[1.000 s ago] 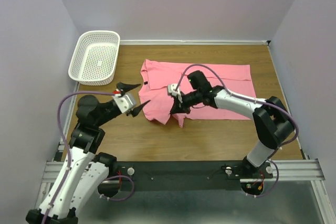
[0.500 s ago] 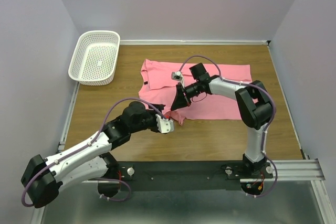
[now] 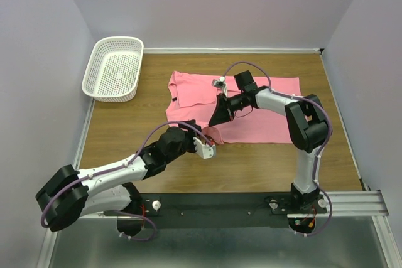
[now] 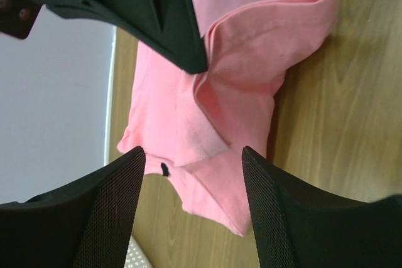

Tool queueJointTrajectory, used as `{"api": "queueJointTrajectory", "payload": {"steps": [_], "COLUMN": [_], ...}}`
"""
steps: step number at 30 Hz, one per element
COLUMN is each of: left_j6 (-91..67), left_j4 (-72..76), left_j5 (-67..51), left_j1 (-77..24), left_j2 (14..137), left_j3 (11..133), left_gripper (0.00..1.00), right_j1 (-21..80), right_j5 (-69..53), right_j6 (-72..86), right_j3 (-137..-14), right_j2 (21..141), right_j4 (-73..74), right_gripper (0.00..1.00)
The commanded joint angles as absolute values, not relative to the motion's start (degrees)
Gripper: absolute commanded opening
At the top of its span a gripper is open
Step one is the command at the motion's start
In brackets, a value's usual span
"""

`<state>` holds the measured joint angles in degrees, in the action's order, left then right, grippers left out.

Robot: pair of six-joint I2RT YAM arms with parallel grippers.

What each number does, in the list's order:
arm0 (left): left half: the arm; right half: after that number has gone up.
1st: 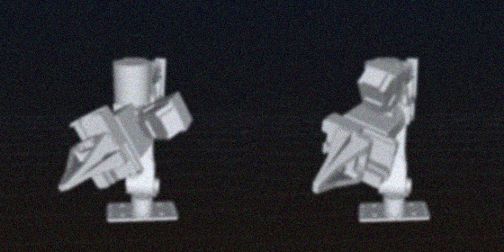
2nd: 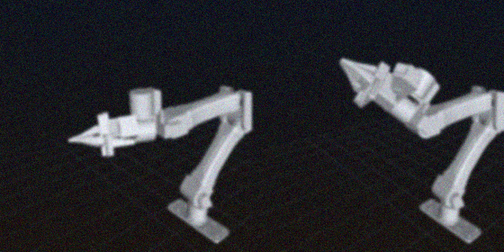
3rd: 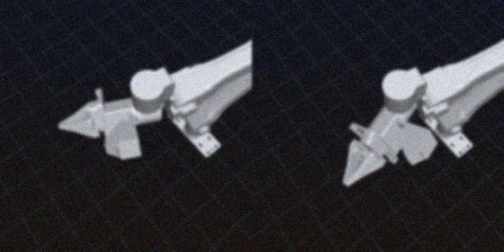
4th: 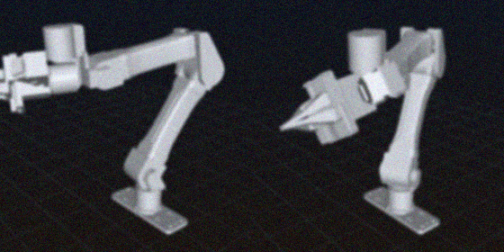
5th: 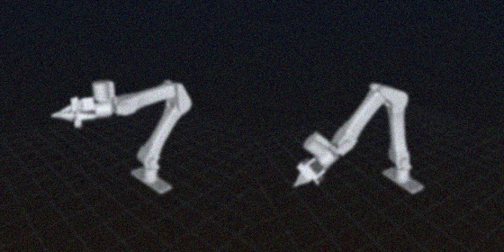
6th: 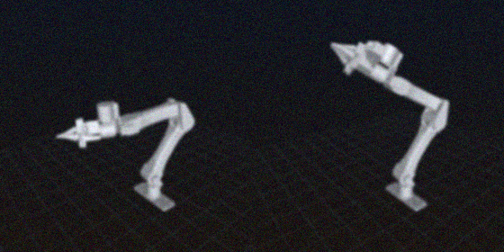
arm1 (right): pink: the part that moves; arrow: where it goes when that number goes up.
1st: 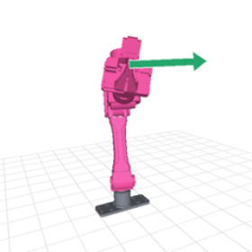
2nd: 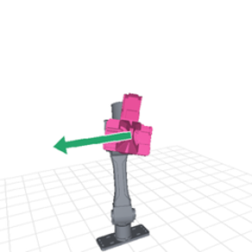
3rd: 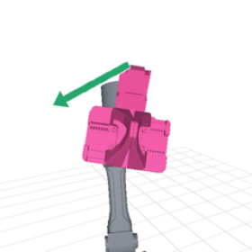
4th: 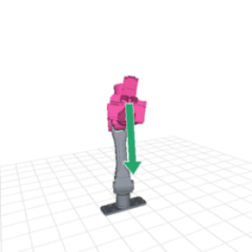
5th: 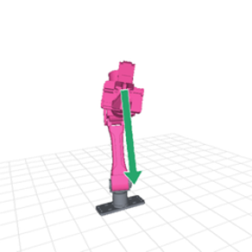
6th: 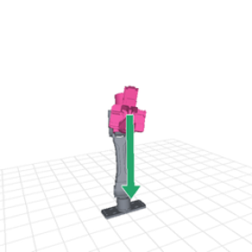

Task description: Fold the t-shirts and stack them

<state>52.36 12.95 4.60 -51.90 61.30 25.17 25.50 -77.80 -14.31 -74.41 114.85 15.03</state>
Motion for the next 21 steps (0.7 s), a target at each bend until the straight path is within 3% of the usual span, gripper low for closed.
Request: {"api": "queueJointTrajectory", "payload": {"steps": [1, 13, 21], "left_j6": [54.8, 53.9, 54.2], "left_j4": [21.4, 22.6, 17.8], "left_j5": [12.0, 7.7, 3.1], "left_j1": [-52.5, -52.5, -52.5], "left_j2": [62.2, 63.7, 55.9], "left_j3": [23.8, 24.3, 20.8], "left_gripper": [0.70, 0.64, 0.78], "right_j1": [25.0, 24.9, 24.8], "right_j5": [-81.6, -82.4, -82.1], "right_j6": [-12.9, -11.7, -9.8], "right_j3": [-75.4, -75.6, -76.6], "right_j2": [116.0, 116.5, 117.6], "right_j4": [15.9, 15.8, 15.7], "right_gripper": [0.01, 0.01, 0.01]}}
